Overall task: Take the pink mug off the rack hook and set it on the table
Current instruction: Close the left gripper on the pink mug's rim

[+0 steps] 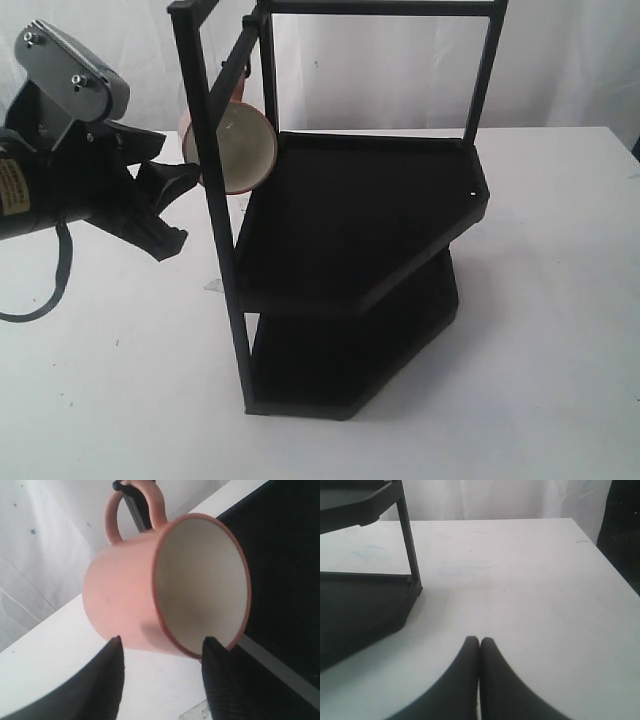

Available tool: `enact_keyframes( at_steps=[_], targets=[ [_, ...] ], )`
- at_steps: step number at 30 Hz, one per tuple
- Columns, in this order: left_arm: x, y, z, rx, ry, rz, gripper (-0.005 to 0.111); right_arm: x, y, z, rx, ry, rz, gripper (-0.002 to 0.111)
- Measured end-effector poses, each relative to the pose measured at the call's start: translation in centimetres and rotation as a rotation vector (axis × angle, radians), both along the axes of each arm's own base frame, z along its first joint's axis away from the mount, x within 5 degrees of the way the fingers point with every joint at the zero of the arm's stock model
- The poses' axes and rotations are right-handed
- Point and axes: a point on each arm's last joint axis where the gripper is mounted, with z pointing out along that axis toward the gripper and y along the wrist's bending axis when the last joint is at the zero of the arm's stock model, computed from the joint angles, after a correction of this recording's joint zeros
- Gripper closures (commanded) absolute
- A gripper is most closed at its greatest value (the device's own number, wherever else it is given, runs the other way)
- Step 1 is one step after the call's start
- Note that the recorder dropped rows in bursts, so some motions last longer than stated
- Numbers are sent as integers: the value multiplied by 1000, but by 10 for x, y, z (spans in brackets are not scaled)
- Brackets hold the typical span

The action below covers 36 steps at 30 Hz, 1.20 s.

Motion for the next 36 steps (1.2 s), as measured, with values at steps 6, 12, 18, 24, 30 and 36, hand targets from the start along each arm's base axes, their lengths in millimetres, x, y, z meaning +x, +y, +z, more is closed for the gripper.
enact_keyframes(
  at_steps=[6, 12, 18, 24, 30, 36],
  targets=[
    [3, 0, 5, -9, -15, 20, 54, 0, 0, 0, -2, 0, 0, 108],
    [15, -1, 15, -8, -4, 54, 54, 0, 0, 0, -2, 0, 0, 108],
    [24, -3, 16, 6, 20, 64, 54, 0, 0, 0, -2, 0, 0, 108],
    [26, -4, 12, 18, 37, 65, 54, 0, 0, 0, -2, 0, 0, 108],
    [26, -4, 12, 42, 26, 55, 55, 0, 0, 0, -2, 0, 0, 108],
    [26, -4, 12, 48, 24, 52, 69, 0, 0, 0, -2, 0, 0, 108]
  ],
)
